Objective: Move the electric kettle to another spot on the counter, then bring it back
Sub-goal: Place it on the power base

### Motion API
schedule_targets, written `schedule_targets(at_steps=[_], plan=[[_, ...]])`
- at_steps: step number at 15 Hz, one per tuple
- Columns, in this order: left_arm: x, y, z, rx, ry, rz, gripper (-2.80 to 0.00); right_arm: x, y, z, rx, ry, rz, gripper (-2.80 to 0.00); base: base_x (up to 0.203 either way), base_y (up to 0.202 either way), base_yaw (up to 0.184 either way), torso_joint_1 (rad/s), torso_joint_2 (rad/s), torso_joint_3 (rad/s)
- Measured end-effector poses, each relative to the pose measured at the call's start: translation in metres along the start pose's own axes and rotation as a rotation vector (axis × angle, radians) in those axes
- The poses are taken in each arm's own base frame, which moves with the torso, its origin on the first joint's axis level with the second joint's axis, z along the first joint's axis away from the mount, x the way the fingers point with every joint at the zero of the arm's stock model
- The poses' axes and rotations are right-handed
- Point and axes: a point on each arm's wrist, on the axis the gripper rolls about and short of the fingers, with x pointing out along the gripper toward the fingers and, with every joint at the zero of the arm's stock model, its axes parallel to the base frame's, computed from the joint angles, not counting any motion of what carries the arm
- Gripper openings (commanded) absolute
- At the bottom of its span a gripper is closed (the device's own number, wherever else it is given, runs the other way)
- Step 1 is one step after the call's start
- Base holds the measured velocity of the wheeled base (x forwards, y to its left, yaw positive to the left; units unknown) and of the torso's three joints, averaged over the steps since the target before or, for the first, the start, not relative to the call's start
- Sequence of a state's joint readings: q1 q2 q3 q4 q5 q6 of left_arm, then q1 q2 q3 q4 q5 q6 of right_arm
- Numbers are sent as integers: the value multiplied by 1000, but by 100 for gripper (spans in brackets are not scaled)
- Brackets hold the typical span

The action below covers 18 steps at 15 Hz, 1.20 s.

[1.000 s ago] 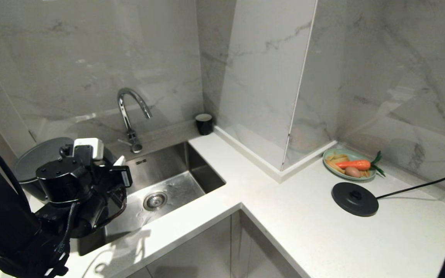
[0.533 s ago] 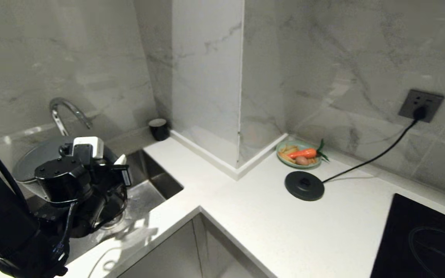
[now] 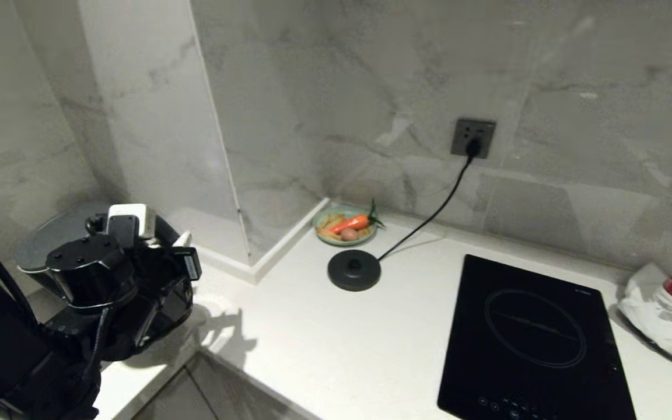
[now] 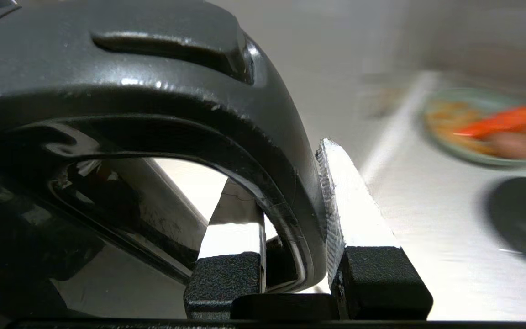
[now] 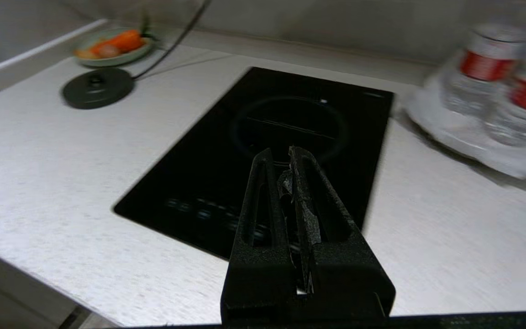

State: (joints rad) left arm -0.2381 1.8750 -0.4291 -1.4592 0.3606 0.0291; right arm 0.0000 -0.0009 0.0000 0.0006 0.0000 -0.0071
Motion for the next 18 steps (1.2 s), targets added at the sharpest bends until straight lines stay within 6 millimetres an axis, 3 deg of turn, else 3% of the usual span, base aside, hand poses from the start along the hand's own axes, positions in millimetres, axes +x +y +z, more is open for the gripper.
schedule_targets(at_steps=[10, 18], plan=[[-2, -6, 4, -6, -15, -19, -280, 0, 0, 0, 0, -1, 0, -280, 3, 6, -162, 0, 5, 5], [-2, -9, 1, 8, -7, -32, -280, 0, 0, 0, 0, -1, 0, -280, 0, 1, -8, 0, 1, 0]])
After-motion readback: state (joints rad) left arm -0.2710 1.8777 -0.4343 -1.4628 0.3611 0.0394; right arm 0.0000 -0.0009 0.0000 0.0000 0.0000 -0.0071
